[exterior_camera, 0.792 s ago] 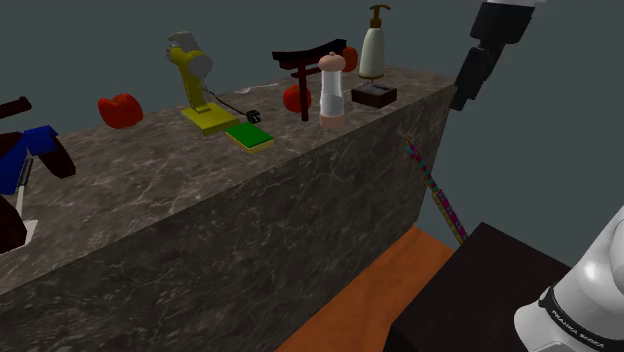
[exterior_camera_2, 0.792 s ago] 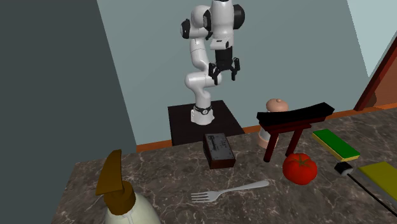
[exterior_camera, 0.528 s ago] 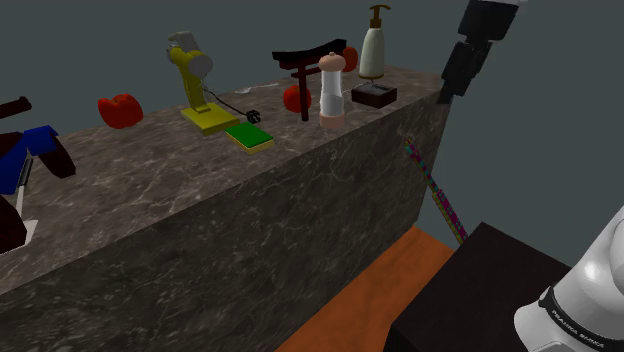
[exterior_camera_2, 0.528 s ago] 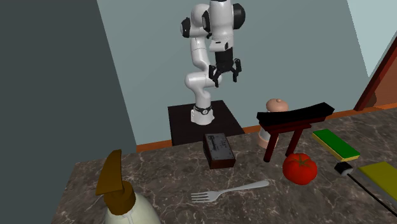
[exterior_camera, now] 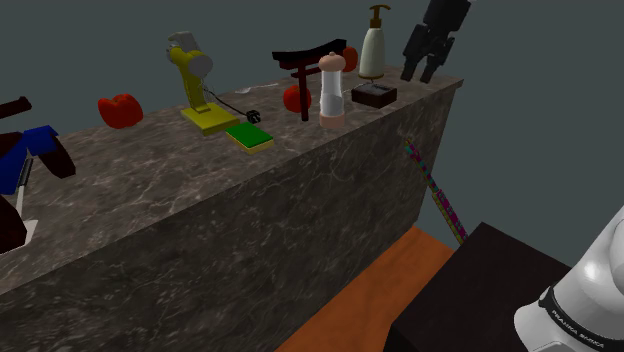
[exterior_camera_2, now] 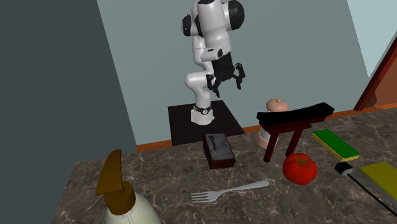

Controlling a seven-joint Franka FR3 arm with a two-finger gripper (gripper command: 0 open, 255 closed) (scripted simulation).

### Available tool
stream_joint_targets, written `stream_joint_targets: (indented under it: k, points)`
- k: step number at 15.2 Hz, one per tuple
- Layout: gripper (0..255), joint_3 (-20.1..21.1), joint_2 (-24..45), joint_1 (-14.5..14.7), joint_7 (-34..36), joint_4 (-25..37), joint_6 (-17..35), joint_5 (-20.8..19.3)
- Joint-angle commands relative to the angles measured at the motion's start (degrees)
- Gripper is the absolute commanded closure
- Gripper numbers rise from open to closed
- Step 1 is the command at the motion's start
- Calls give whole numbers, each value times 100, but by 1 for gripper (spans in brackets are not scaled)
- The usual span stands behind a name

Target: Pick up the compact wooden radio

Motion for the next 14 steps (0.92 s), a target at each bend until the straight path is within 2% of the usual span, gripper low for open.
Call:
stream_joint_targets:
  k: [1,7,12,14]
  points:
    - [0,-175,442,-4,-43,450,-35,247]
    - [0,-658,1818,-109,-203,1835,-245,1151]
    - [0,-929,2988,-400,-251,3123,-625,2011]
    - [0,-912,2949,-390,-317,2925,-477,2001]
